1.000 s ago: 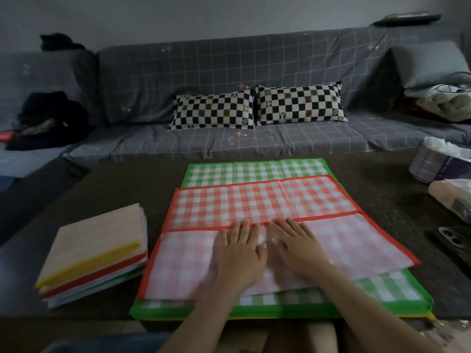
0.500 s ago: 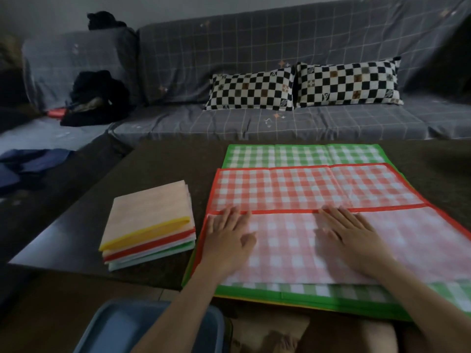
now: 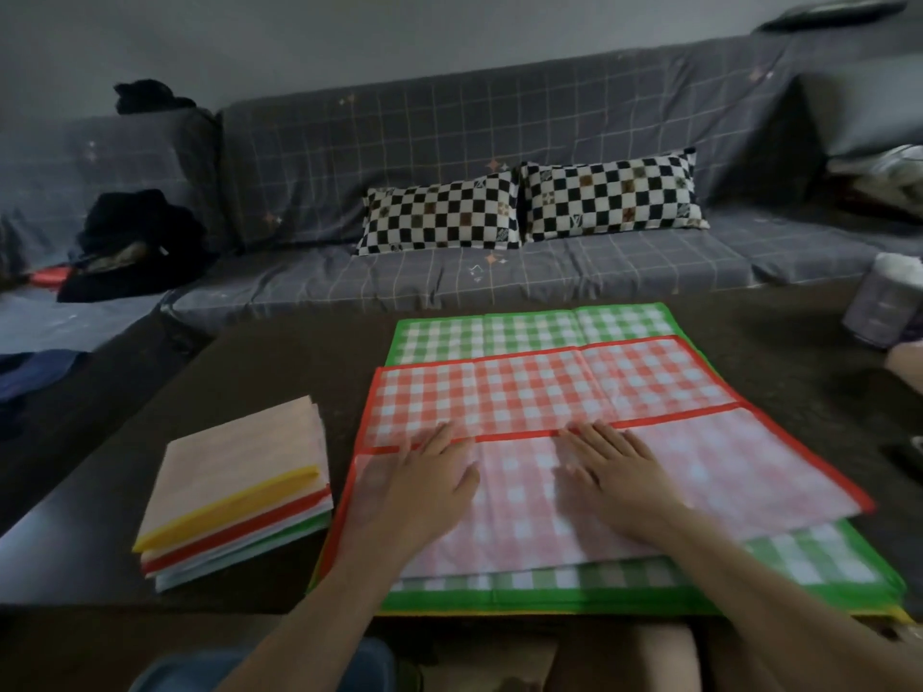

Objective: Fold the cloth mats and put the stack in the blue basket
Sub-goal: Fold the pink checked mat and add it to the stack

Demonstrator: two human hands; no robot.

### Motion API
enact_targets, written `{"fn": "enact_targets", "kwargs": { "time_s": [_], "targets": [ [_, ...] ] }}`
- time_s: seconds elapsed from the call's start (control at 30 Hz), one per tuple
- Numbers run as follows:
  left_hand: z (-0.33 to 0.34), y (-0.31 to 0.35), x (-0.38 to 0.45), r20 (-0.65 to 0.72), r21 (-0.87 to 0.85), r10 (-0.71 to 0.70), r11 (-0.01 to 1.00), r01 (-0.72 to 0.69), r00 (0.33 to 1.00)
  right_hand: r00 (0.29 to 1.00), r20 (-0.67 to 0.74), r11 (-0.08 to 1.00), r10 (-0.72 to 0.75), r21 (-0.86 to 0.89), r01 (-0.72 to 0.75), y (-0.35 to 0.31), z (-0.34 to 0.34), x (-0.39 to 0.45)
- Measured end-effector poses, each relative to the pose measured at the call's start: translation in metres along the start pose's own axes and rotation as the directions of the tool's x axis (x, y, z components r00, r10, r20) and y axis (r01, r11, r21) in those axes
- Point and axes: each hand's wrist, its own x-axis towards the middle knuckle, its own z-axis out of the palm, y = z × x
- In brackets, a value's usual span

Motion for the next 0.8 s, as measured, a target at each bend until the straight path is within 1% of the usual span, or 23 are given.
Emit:
{"fn": "enact_targets", "kwargs": {
  "time_s": [0.07,0.1,0.2,0.33,0.47,0.57,0.7,0.73,0.8],
  "targets": [
    [-0.003,0.013,0.020,-0.049,-0.090,0.055,0.994,-0.059,0.997,0.999,-0.034,1.000,-0.012,0.010,0.012,0.001,0.005,0.001],
    [-0.003,0.019,0.034,-0.065,-0.105,0.068,0.992,-0.075,0.996,0.999,-0.044,1.000,-0.013,0.018,0.014,0.001,0.006,0.002],
    [-0.003,0.034,0.078,-0.083,-0.066,0.101,0.992,-0.106,0.991,0.997,-0.071,0.999,-0.003,0.049,0.007,0.001,0.007,0.002],
    [0.006,0.039,0.142,-0.121,-0.076,0.082,0.993,-0.092,0.989,0.993,-0.116,0.997,0.003,0.082,0.007,0.001,0.007,0.001],
    [0.019,0.032,0.190,-0.106,-0.084,-0.021,0.996,0.012,0.994,0.991,-0.137,0.993,0.005,0.114,0.011,0.002,0.007,0.002],
    [0.023,0.026,0.206,-0.114,-0.033,-0.029,0.999,0.026,0.993,0.990,-0.143,0.993,0.005,0.119,0.012,0.001,0.006,0.000],
    [0.023,0.026,0.217,-0.176,-0.039,-0.036,0.999,0.030,0.984,0.989,-0.145,0.990,0.016,0.138,0.004,0.001,0.007,0.001],
    [0.023,0.025,0.219,-0.193,-0.049,-0.035,0.998,0.026,0.981,0.990,-0.144,0.990,0.014,0.141,0.007,0.002,0.007,0.001],
    [0.023,0.024,0.221,-0.235,-0.127,-0.051,0.992,0.021,0.971,0.989,-0.145,0.990,0.011,0.141,0.009,0.002,0.007,0.000]
  ]
}}
